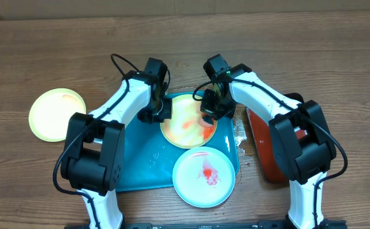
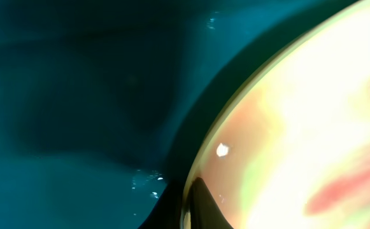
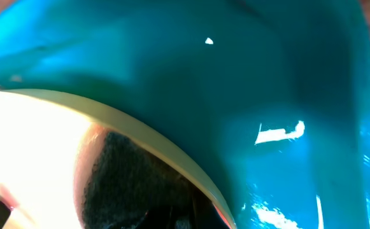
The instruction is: Clean dirty plates on tray and stack at the side
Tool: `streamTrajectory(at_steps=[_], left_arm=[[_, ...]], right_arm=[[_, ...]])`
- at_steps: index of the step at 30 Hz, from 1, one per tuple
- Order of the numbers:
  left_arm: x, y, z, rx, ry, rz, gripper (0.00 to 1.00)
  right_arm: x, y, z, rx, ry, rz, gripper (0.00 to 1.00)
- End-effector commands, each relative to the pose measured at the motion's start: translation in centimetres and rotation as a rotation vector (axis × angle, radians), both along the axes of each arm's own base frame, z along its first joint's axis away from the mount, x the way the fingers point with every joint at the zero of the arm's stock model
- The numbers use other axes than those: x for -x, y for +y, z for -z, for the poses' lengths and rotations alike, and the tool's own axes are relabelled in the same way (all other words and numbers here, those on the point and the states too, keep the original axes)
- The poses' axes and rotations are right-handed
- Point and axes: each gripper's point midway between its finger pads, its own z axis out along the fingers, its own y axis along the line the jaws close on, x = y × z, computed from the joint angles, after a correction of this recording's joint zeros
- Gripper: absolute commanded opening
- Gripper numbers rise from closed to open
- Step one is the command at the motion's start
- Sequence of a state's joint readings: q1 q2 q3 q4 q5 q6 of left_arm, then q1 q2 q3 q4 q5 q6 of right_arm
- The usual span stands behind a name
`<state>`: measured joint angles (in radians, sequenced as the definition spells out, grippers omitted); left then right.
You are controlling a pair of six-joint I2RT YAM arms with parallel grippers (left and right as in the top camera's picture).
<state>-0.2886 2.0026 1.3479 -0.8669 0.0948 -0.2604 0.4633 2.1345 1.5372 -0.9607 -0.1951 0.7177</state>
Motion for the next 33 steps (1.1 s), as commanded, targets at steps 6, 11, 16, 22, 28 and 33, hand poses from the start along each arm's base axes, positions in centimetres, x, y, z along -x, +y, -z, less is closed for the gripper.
streamTrajectory(at_steps=[6, 11, 16, 22, 28, 33], left_arm=[[0.7, 1.8, 1.4, -0.082, 0.026, -0.045, 0.04], [0.6, 1.8, 1.4, -0.082, 0.026, -0.045, 0.04], [0.6, 1.8, 1.4, -0.081, 0.025, -0.045, 0.04], [0.7, 1.7, 1.4, -0.078, 0.027, -0.045, 0.05], [0.7, 1.7, 1.4, -0.077, 0.027, -0.045, 0.05], [0.7, 1.7, 1.4, -0.078, 0.029, -0.050, 0.05]], right_arm=[[3.2, 1.2, 2.3, -0.072, 0.125, -0.051, 0.04], [5.4, 4.3, 3.3, -0.168, 0.139, -0.111, 0.04], [8.0, 6.1, 4.6, -0.215, 0.169, -0.144, 0.04], [8.6, 7.8, 4.3, -0.299, 0.153, -0.221, 0.04], [8.5, 10.6, 2.9, -0.445, 0.112, -0.296, 0.04], [8.9, 9.9, 3.4, -0.399, 0.131, -0.285, 0.04]])
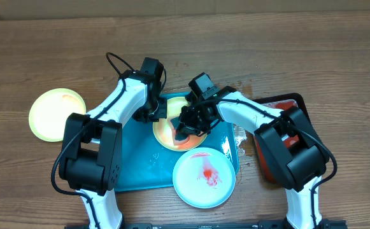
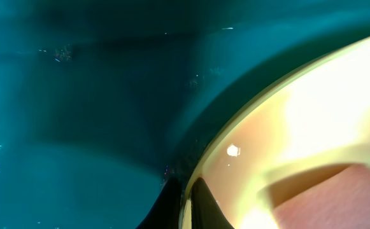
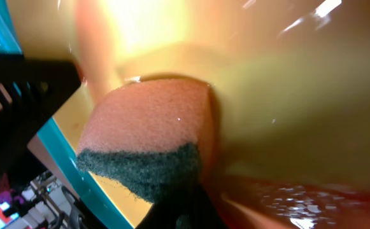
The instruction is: Clean dirty plates on tray and stack at the side
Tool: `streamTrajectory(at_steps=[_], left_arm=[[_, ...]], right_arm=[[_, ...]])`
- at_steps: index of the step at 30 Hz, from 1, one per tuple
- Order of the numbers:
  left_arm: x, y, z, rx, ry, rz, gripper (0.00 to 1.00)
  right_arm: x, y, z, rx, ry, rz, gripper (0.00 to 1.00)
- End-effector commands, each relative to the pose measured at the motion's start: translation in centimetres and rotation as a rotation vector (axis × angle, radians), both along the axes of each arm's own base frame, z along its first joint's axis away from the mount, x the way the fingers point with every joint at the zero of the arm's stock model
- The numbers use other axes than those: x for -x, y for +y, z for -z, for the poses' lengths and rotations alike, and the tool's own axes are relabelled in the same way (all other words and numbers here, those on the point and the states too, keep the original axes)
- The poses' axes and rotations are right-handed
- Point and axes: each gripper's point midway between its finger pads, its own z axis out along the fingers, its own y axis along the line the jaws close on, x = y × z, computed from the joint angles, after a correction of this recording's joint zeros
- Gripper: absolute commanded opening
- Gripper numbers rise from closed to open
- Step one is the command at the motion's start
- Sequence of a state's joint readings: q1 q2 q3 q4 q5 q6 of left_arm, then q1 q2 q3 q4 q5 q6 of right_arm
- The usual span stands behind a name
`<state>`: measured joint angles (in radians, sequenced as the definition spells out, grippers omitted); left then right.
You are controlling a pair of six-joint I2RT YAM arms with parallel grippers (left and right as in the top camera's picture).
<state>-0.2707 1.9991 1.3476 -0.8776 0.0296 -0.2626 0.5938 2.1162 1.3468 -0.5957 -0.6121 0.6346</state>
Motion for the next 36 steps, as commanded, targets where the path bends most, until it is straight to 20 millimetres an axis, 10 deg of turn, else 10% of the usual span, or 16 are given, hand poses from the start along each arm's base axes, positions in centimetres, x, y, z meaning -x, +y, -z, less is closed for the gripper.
streamTrajectory(at_steps=[1, 13, 36], left_arm=[[1.0, -0.1, 1.4, -0.013, 0.040, -0.029, 0.04], [1.2, 0.0, 1.4, -0.016, 0.049, -0.026, 0.04], [1.4, 0.1, 1.4, -0.023, 0.055, -0.018, 0.04]], right_arm=[[3.3, -1.4, 3.6, 0.104, 0.110, -0.029, 0.04], [-1.4, -12.0, 4.8, 0.348, 0.146, 0.202, 0.04], [-10.7, -14.1, 2.3, 0.469, -0.194, 0.294, 0.04]])
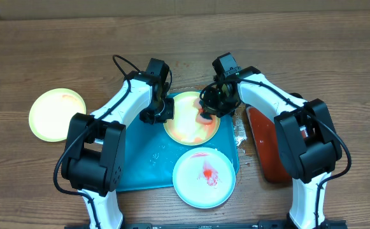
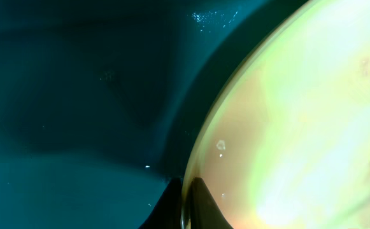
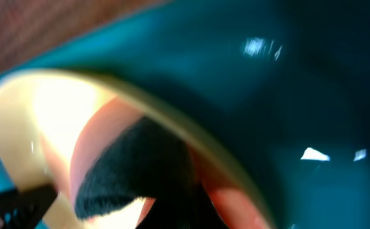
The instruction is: Clean dirty plates on tray and stack at the side
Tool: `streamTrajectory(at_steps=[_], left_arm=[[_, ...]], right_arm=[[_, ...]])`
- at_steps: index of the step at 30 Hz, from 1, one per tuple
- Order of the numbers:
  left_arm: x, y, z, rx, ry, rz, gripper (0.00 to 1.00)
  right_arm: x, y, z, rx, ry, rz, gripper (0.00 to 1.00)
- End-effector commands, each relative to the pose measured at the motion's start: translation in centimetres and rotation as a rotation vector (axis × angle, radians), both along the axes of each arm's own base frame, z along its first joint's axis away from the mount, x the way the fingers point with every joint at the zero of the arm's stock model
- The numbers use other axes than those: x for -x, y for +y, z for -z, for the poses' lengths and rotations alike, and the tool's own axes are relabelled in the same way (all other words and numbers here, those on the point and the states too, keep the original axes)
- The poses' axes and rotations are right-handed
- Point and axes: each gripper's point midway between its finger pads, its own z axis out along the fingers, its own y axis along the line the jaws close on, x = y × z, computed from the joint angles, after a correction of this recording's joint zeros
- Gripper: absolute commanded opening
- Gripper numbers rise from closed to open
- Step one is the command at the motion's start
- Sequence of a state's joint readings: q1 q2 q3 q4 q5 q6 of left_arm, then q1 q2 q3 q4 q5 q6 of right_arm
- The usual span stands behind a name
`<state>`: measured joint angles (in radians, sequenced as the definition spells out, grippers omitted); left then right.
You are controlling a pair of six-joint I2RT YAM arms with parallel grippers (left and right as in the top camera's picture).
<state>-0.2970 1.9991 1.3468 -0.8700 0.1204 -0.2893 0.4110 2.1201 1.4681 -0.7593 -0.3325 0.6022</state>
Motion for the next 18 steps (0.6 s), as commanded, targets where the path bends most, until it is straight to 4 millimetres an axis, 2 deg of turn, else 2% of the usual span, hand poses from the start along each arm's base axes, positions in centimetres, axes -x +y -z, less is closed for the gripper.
streamTrajectory(at_steps=[1, 4, 7, 11, 15, 18], left_arm=[[0.8, 2.6, 1.5, -0.113, 0.034, -0.019, 0.04], [0.9, 2.6, 1.5, -0.113, 0.038, -0.020, 0.04], [0.9, 2.6, 1.5, -0.113, 0.037, -0.020, 0.04], [0.9, 2.6, 1.5, -0.114, 0.036, -0.021, 0.04], [0.9, 2.6, 1.5, -0.113, 0.037, -0.031, 0.05], [0.8, 2.6, 1.5, -0.111, 0.033, -0.032, 0.04]], right_arm=[[-2.9, -5.1, 2.4, 0.239, -0.082, 0.081, 0.04], [-2.8, -5.6, 2.3, 0.273, -0.083, 0.057, 0.04], [-2.0, -6.7, 2.4, 0.332, -0.054, 0.053, 0.04], [-0.7, -7.2, 2.4, 0.364, -0.014, -0.014, 0.04], [0.8, -7.0, 2.2, 0.384, 0.029, -0.068, 0.04], [0.7, -5.8, 1.5, 0.353, 0.015, -0.124, 0.04]])
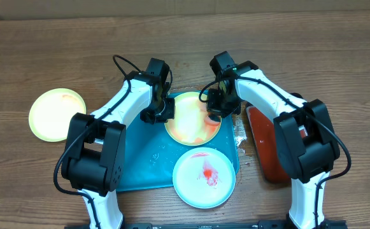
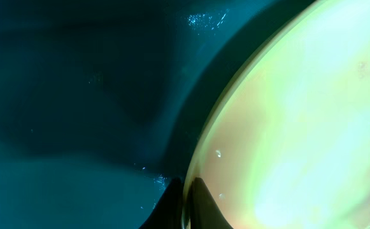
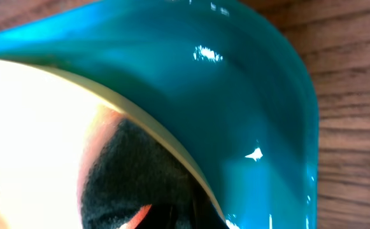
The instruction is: Clean dirty plates on tray and stack at the side
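A yellow plate (image 1: 190, 122) with a pale orange smear lies at the back of the teal tray (image 1: 137, 162). My left gripper (image 1: 162, 113) is shut on the plate's left rim; in the left wrist view its dark fingertips (image 2: 197, 202) pinch the rim of the plate (image 2: 299, 121). My right gripper (image 1: 215, 109) is shut on a sponge (image 3: 134, 175) with its dark scouring side showing. The sponge is pressed onto the right edge of the plate (image 3: 32, 121). A light blue plate (image 1: 204, 176) with a red stain sits at the tray's front.
A clean-looking yellow plate (image 1: 57, 114) lies on the wooden table (image 1: 312, 51) to the left of the tray. A red tray (image 1: 270, 152) stands at the right, under my right arm. Water drops glisten on the teal tray (image 2: 76, 95) floor.
My right gripper with the sponge has shifted a little to the right, from inside the yellow plate to its right edge. The left gripper still pinches the left rim.
The sponge was at the yellow plate's right side, with a strong orange-red smear on the plate. Then it was over the plate's left middle and the plate sat further left. Later it was back at the right; the smear is now paler.
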Tool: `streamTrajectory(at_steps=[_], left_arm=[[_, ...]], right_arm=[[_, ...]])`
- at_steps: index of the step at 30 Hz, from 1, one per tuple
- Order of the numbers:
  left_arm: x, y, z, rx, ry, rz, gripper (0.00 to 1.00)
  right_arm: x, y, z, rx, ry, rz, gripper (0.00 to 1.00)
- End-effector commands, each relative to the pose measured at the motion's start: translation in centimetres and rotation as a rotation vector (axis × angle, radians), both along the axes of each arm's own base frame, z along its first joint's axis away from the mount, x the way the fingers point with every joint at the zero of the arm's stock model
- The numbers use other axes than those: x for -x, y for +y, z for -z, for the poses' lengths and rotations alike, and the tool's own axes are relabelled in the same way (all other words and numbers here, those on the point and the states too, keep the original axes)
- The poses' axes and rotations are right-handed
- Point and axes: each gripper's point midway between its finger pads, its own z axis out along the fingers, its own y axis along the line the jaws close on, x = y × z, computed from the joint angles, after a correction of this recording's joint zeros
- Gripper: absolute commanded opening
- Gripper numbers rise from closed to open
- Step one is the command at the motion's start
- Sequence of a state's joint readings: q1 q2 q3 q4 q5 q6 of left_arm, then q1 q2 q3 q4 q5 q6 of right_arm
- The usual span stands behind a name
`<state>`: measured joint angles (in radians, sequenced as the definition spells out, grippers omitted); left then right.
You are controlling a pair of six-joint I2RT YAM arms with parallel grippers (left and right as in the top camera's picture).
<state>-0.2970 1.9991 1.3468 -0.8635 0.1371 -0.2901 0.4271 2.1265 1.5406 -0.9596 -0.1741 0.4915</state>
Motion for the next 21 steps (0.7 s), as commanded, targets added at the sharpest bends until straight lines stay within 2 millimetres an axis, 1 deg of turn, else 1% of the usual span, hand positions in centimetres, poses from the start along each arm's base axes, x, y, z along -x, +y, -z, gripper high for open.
streamTrajectory(at_steps=[1, 5, 9, 11, 14, 18, 20, 21], left_arm=[[0.8, 2.9, 1.6, -0.130, 0.035, -0.032, 0.04], [1.0, 2.9, 1.6, -0.131, 0.040, -0.032, 0.04], [0.9, 2.9, 1.6, -0.131, 0.040, -0.040, 0.04], [0.9, 2.9, 1.6, -0.131, 0.040, -0.039, 0.04], [1.0, 2.9, 1.6, -0.131, 0.041, -0.039, 0.05], [0.9, 2.9, 1.6, -0.131, 0.040, -0.039, 0.04], [0.9, 2.9, 1.6, -0.131, 0.038, -0.039, 0.04], [0.9, 2.9, 1.6, -0.131, 0.037, -0.040, 0.05]], right_arm=[[-1.3, -2.2, 1.0, 0.134, -0.035, -0.040, 0.04], [-3.5, -0.3, -1.3, 0.095, -0.113, -0.048, 0.04], [-5.7, 0.8, -3.9, 0.061, -0.190, -0.038, 0.04], [-6.4, 1.1, -4.6, 0.050, -0.213, -0.037, 0.04], [-6.6, 1.3, -5.1, 0.045, -0.222, -0.037, 0.04], [-6.1, 1.0, -5.2, 0.056, -0.201, -0.042, 0.04], [-5.7, 0.8, -5.7, 0.062, -0.188, -0.043, 0.04], [-5.6, 0.7, -6.3, 0.063, -0.185, -0.043, 0.04]])
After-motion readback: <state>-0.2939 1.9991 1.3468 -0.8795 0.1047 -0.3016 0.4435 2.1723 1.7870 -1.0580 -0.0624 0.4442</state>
